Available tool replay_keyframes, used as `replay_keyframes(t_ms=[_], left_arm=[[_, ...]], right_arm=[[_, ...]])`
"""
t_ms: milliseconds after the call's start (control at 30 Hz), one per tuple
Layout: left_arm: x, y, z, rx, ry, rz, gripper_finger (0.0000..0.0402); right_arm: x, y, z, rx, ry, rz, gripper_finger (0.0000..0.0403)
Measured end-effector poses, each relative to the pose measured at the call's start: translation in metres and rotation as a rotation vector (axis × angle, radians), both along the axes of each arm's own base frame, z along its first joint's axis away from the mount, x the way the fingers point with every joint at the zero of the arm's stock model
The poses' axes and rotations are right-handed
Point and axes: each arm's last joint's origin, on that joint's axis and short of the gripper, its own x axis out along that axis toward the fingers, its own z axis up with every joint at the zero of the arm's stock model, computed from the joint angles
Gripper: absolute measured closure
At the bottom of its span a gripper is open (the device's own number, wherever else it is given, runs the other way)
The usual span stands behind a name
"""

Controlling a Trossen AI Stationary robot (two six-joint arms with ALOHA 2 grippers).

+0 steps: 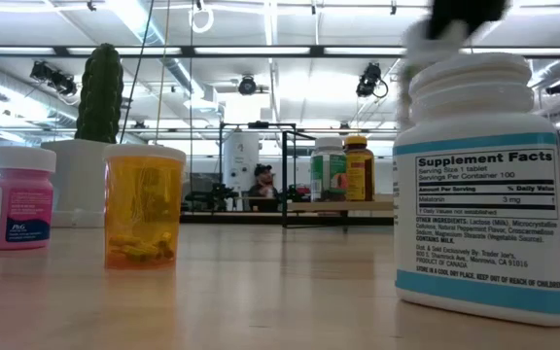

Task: Pick and place medicine bottles onto shelf by color
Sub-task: Put the white medicine bottle on the shelf

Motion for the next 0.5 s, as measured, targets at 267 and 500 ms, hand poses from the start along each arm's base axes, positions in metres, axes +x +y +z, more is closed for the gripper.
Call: replay_keyframes(t_ms=[267,500], left_arm=[[0.0,0.0,0.0,-0.013,0.0,0.007,0.0056],[0.0,0.0,0.0,-0.029,0.001,0.017,0.0056]], right_arm=[[0.026,-0.077,0.027,-0.053,0.007,-0.085,0.0188],[0.013,-0.135,0.033,-0.101,0.061,-0.095,0.0188]])
